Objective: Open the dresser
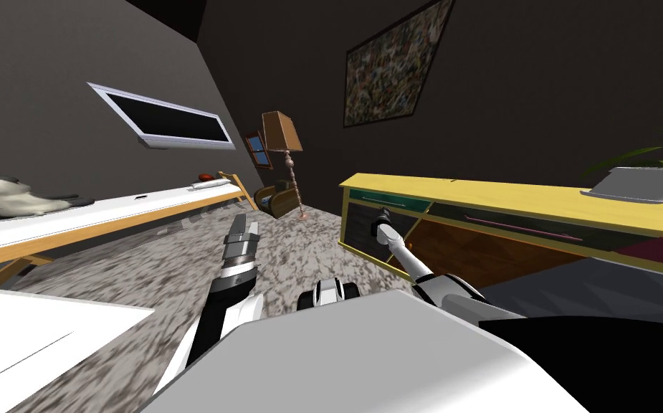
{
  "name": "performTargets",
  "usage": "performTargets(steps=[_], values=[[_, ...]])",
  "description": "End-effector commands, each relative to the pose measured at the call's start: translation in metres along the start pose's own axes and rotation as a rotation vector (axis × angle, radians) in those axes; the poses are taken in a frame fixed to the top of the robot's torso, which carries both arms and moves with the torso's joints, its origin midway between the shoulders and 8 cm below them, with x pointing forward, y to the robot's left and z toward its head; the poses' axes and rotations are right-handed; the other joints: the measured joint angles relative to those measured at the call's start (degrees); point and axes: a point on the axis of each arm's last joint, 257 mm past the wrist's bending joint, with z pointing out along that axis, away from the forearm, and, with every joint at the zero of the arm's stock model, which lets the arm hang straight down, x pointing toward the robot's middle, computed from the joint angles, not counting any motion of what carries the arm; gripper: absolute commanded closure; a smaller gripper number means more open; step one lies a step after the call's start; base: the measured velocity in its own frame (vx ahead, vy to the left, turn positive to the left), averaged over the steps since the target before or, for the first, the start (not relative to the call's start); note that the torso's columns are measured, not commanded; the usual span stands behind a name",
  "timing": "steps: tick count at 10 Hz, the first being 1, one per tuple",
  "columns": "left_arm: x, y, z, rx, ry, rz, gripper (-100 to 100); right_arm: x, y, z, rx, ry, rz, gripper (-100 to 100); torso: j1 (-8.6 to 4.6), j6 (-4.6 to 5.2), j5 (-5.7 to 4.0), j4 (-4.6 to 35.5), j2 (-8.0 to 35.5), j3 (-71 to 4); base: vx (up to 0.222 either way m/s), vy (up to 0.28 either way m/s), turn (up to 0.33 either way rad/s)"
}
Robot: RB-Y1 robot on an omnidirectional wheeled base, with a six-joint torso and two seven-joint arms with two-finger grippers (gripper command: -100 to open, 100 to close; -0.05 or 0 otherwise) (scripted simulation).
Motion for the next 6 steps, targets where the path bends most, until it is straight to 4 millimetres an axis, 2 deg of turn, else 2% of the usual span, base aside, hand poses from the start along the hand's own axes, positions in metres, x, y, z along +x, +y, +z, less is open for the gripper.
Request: performTargets(steps=[1,2,4,5,6], values=[[0.0,0.0,0.0,0.0,0.0,0.0,0,0.02,-0.037,0.03,0.051,0.041,0.041,100,-0.14,0.04,-0.02,-0.01,-0.05,-0.01,-0.098,0.115,0.171],[0.0,0.0,0.0,0.0,0.0,0.0,0,0.018,-0.05,0.033,0.068,0.028,0.017,100,-0.11,0.0,-0.03,-0.02,-0.09,-0.05,-0.08,0.09,0.069],[0.0,0.0,0.0,0.0,0.0,0.0,0,0.046,-0.042,0.034,0.054,0.077,0.014,100,-0.43,0.06,-0.13,-0.1,-0.31,-0.18,-0.018,0.017,-0.019],[0.0,0.0,0.0,0.0,0.0,0.0,0,0.038,-0.043,0.035,0.057,0.064,0.016,100,-0.43,0.03,-0.14,-0.12,-0.36,-0.21,0.0,0.0,0.0],[0.0,0.0,0.0,0.0,0.0,0.001,0,0.039,-0.049,0.036,0.074,0.069,0.004,-100,-0.28,0.01,-0.08,-0.08,-0.28,-0.17,0.061,0.077,0.042]])
